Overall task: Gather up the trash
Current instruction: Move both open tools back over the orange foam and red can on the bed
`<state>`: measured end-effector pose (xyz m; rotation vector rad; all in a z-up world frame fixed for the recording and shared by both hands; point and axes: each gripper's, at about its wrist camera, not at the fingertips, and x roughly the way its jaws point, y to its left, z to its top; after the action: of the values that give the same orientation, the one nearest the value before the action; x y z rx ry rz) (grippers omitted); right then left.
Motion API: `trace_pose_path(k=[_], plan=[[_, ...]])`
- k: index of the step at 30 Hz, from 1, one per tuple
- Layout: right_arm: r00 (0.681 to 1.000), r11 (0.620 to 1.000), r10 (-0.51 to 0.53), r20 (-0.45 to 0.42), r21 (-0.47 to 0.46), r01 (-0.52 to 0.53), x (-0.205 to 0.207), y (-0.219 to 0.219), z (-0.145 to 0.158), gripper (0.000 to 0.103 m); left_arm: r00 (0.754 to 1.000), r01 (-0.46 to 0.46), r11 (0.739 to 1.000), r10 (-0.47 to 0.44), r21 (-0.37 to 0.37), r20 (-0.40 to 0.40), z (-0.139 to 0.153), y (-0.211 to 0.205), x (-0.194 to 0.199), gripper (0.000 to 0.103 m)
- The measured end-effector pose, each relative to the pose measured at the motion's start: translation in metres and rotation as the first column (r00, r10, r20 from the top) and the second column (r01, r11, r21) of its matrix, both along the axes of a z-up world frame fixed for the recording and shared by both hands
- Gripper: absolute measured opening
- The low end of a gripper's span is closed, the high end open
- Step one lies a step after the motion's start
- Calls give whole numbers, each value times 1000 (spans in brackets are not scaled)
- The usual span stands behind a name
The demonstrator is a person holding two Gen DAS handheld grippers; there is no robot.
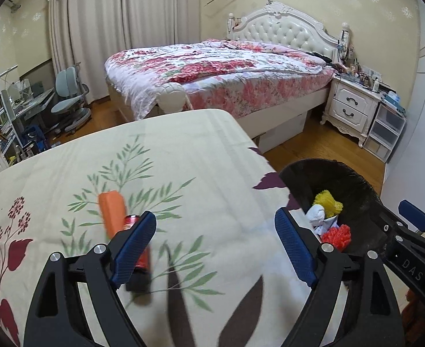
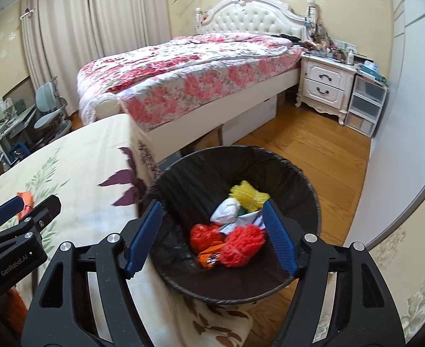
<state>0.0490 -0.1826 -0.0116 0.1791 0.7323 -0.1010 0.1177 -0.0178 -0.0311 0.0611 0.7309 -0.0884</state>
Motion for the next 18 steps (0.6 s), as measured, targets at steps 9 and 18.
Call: trace_pose_path(k=[9, 18], plan=[[983, 983, 181, 9, 4, -181, 1, 80, 10, 70, 988, -151, 988, 151, 19, 16, 3, 81, -21, 84], [941, 941, 338, -13, 12, -338, 8, 158, 9, 70, 960, -279, 960, 280, 36, -1, -5, 146, -32, 84]])
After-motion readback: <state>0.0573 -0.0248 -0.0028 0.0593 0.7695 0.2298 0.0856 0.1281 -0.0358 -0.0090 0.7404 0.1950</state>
